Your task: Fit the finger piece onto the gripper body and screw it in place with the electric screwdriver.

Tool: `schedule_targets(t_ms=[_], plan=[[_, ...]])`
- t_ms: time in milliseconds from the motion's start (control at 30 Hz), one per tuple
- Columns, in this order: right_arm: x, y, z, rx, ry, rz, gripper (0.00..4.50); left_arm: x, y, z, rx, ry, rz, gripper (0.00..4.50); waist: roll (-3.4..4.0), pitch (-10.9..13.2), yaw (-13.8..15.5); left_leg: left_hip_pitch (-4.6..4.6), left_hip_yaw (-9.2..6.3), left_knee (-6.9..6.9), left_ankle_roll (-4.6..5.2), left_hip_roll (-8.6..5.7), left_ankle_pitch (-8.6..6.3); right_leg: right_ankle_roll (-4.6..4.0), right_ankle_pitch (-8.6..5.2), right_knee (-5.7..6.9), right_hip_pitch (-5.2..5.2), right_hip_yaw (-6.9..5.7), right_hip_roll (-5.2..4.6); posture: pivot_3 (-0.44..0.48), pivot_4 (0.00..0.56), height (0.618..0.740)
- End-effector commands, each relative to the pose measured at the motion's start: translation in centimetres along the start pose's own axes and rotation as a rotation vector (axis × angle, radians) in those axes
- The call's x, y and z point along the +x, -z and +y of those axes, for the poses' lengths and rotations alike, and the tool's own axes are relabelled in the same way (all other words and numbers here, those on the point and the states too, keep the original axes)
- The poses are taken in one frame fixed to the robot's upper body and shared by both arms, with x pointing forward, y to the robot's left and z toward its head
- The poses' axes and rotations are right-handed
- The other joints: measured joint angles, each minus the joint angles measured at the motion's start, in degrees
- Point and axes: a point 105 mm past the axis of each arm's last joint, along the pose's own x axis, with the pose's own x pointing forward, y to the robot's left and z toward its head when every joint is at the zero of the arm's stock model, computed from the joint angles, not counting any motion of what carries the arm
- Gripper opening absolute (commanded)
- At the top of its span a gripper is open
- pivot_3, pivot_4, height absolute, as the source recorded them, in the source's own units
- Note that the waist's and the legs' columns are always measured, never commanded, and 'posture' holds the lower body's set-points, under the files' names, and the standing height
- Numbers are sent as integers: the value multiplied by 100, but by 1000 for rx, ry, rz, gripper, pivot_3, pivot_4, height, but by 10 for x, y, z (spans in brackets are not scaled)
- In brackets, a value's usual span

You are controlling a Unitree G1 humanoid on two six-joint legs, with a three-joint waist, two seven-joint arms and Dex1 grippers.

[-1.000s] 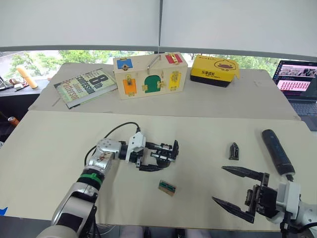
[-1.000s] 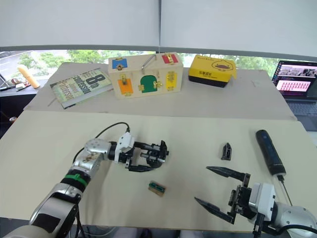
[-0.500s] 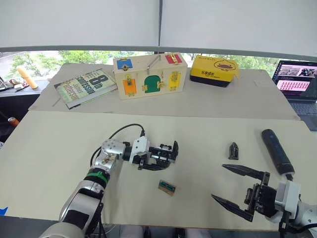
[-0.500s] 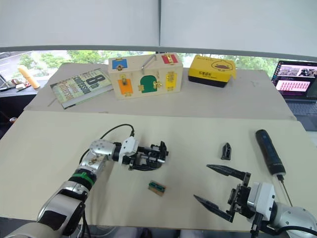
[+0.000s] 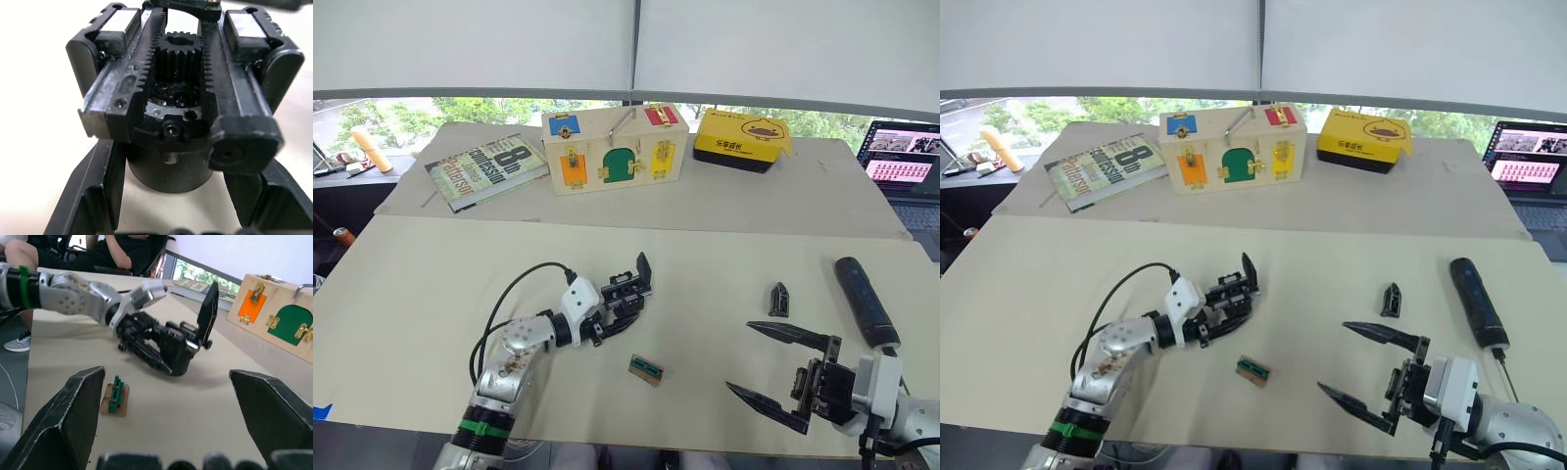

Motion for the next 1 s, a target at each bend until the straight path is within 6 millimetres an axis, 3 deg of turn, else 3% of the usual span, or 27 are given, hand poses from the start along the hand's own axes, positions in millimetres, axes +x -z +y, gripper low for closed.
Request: schedule_targets(t_ms=[33, 267, 333, 433, 700, 800, 1000], plan=[[0, -5, -1, -16, -17, -8, 4500, 6, -20, -3, 45, -44, -69, 2294, 0, 0, 25, 1, 0, 0, 0, 0, 0, 0, 0, 0, 1, -2, 1, 0, 150, 740], [2, -8, -5, -21, -26, -6, 4500, 15, -8, -16, 22, -3, -7, 2294, 3, -2, 52, 9, 3, 1, 1, -1, 0, 0, 0, 1, 9, -10, -4, 0, 150, 740], [1, -8, -5, -21, -26, -3, 4500, 12, -6, -18, 7, 28, 10, 3356, 3, -2, 57, 9, 3, 1, 2, -2, 0, 1, 1, 0, 10, -11, -6, 0, 150, 740], [1, -8, -4, -19, -23, -1, 4500, 6, -4, -16, 13, 52, 26, 4447, 3, -2, 46, 9, 2, 1, 3, -1, -1, 1, 0, 1, 9, -11, -5, 0, 150, 740], [0, -5, -3, -12, -19, -1, 4500, -14, -10, 17, 29, 145, 28, 4447, 4, -2, 23, 12, 6, 1, 0, 1, 1, -1, 0, 4, 8, -16, 3, 0, 150, 740], [0, -5, -3, -7, -17, 0, 4500, -19, -14, 30, 65, 253, 40, 4447, 4, -3, 30, 13, 11, 1, -1, 0, 1, -1, 0, 4, 7, -15, 6, 0, 150, 740], [-2, -4, -1, 0, -18, 4, 4500, -18, -19, 30, 148, 535, 50, 4447, 4, -3, 23, 10, 22, 2, -5, -7, 3, 0, -1, 0, 8, -18, 22, 0, 150, 740]])
